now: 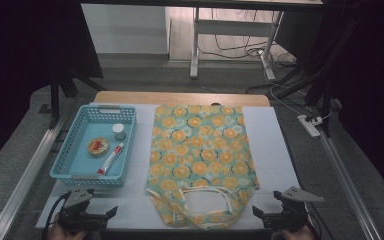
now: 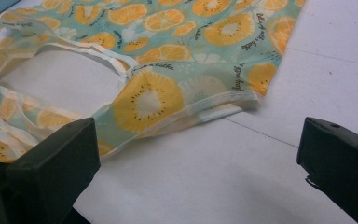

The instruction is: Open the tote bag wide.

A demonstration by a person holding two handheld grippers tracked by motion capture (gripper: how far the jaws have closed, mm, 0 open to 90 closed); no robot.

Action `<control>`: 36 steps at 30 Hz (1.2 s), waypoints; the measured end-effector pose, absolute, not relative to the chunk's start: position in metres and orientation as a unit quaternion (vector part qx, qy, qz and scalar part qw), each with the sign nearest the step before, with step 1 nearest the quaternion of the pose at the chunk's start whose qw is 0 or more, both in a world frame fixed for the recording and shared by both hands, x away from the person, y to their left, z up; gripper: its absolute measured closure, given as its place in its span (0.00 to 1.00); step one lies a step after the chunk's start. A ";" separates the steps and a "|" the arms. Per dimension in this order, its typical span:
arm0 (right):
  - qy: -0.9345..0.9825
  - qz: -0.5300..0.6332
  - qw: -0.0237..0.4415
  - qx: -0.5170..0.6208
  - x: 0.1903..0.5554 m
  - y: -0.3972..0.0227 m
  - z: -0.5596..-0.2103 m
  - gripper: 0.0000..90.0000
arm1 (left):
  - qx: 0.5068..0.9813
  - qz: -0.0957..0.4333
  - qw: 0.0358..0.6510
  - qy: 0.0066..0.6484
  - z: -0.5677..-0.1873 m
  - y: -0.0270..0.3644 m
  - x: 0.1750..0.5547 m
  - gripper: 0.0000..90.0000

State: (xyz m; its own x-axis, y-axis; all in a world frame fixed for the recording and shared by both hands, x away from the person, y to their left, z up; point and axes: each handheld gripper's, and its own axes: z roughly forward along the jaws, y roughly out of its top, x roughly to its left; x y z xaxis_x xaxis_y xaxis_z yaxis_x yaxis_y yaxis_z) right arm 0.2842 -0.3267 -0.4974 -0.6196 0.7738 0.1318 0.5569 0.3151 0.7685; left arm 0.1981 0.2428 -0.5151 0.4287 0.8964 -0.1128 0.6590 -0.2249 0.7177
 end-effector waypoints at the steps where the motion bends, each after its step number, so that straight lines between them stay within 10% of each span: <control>1: 0.799 0.414 0.130 0.417 0.284 -0.327 -0.497 0.00 | 0.765 0.165 0.359 0.508 -0.515 0.243 0.198 0.00; 36: 0.810 0.430 0.124 0.379 0.286 -0.315 -0.490 0.00 | 0.763 0.104 0.399 0.498 -0.519 0.255 0.209 0.01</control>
State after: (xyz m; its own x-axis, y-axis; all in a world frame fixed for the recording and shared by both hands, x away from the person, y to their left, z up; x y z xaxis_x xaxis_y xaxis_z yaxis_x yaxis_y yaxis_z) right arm 0.2858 -0.3145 -0.4901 -0.6827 0.7200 0.1249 0.5076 0.3443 0.7898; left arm 0.2087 0.2552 -0.5192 0.4817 0.8430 -0.2395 0.6775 -0.1848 0.7119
